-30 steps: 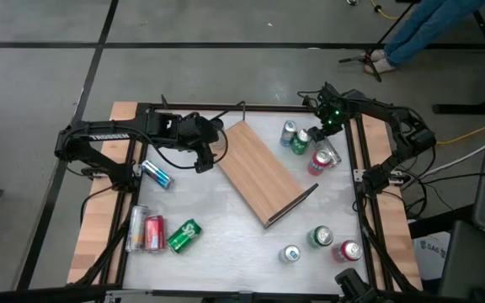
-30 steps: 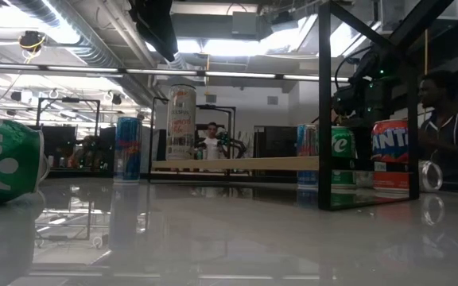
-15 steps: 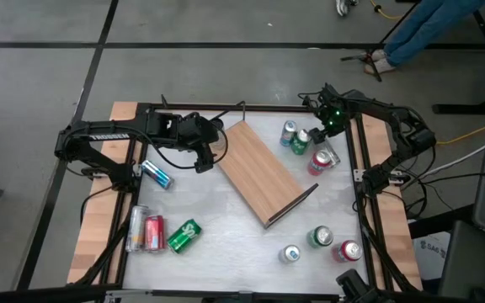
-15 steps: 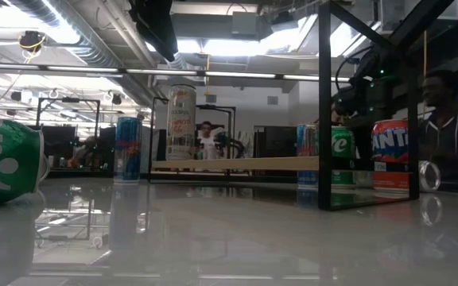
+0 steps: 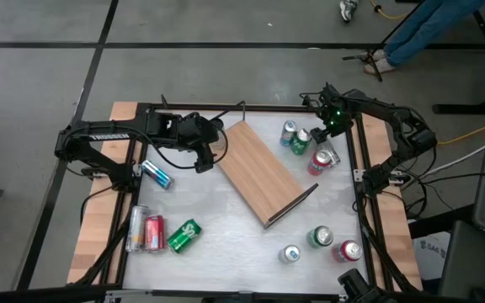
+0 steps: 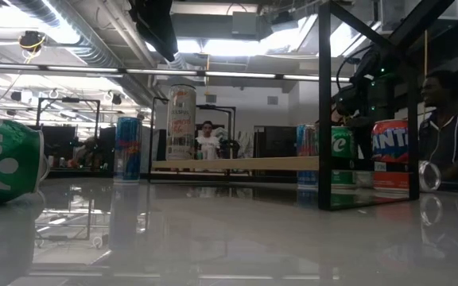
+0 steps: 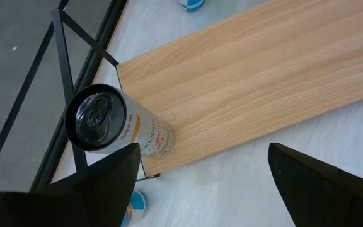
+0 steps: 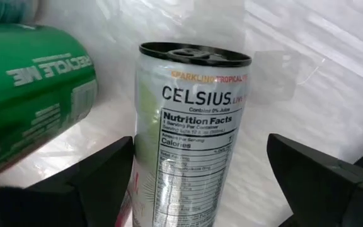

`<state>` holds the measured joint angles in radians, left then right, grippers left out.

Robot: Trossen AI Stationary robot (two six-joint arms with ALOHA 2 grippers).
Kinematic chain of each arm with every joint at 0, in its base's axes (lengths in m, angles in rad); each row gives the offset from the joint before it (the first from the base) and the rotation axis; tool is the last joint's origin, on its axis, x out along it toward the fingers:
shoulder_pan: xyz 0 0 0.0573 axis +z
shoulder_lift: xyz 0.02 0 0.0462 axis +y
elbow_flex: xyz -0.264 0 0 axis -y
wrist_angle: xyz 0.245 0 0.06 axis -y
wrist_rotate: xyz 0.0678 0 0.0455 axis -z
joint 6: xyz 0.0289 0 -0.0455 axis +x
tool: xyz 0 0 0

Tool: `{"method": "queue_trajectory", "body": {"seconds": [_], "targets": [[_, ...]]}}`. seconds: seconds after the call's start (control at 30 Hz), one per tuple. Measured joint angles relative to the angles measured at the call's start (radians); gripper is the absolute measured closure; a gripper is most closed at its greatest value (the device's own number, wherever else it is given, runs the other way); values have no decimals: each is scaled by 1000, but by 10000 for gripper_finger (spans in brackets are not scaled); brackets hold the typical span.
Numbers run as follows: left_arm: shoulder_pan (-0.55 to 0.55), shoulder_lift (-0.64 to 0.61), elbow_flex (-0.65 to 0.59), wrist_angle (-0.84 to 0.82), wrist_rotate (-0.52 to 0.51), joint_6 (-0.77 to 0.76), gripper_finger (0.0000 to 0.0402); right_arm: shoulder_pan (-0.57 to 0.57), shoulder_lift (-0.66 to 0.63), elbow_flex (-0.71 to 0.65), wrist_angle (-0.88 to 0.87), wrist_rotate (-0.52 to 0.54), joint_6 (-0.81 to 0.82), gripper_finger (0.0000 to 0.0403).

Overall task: Place canned beverage on shelf
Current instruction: Put the top white yellow soda can on the shelf aligned with the other white yellow soda can

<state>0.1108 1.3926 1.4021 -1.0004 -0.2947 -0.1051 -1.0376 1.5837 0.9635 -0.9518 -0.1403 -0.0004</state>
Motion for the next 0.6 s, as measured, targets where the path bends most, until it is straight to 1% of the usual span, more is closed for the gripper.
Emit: {"method": "queue_trajectory", "body": {"seconds": [0.07, 0.2, 0.37, 0.6], "targets": [[0, 0, 0, 0, 0, 0, 62, -8, 1, 7, -4, 3, 16, 52], [0, 0, 0, 0, 0, 0, 62, -29, 4, 18, -2, 53, 29, 52], [0, 0, 0, 0, 0, 0, 62, -30, 3, 18, -22, 39, -5, 52], [0, 0, 0, 6, 0, 0, 62, -29, 3, 18, -25, 24, -8, 52]]}}
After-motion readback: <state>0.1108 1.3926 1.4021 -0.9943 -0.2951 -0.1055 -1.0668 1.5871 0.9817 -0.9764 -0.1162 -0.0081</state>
